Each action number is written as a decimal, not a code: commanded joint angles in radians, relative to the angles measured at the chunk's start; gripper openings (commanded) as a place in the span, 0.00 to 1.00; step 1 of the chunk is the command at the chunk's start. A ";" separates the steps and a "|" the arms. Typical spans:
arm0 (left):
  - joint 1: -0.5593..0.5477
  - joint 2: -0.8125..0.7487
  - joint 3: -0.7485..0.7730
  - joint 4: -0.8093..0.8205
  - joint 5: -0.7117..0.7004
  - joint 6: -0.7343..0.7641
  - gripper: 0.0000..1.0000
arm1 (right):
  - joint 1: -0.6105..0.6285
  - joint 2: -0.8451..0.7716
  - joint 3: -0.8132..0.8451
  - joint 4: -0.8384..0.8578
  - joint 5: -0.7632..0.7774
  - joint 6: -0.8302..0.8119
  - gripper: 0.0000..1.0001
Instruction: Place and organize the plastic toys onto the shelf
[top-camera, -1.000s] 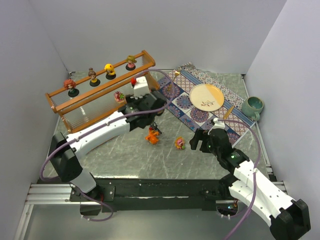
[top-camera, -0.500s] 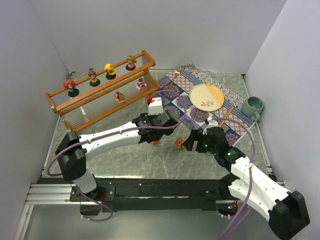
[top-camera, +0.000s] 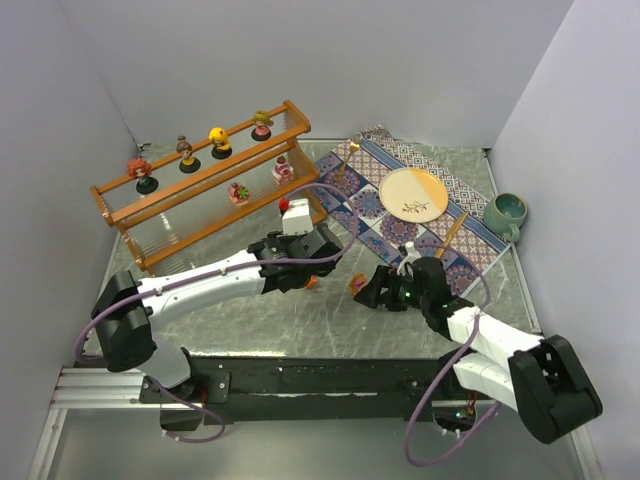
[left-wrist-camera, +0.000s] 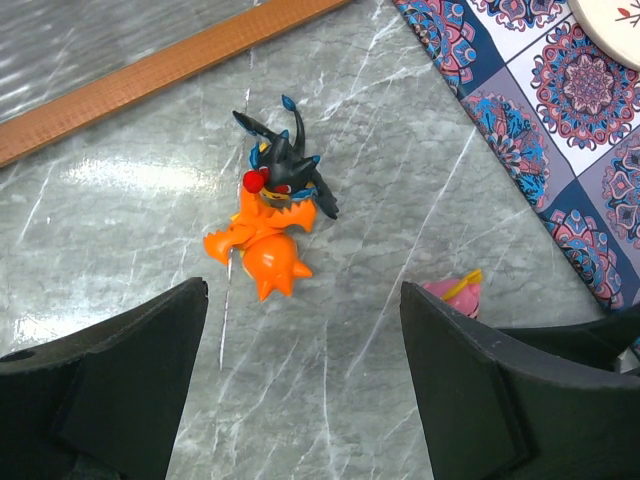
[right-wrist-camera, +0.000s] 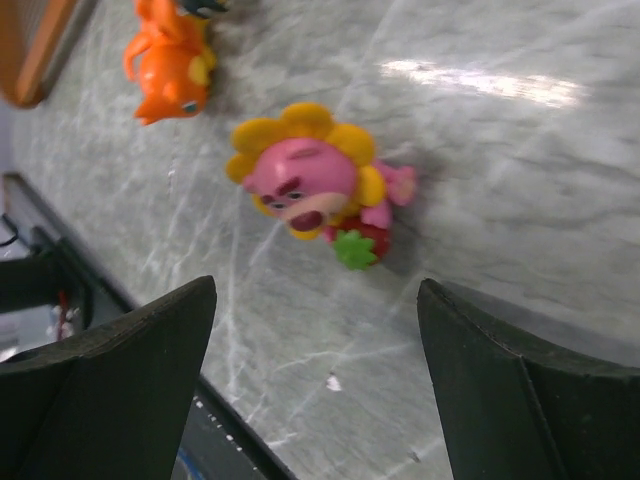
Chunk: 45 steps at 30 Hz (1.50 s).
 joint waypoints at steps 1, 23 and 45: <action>0.000 -0.035 -0.004 0.010 -0.011 0.000 0.83 | -0.003 0.038 -0.005 0.190 -0.100 0.007 0.87; 0.002 -0.046 -0.028 0.052 0.029 0.036 0.83 | 0.120 0.143 0.049 0.216 -0.039 0.034 0.86; -0.086 0.191 0.111 0.293 0.291 0.183 0.84 | -0.021 -0.232 0.216 -0.692 0.702 0.195 1.00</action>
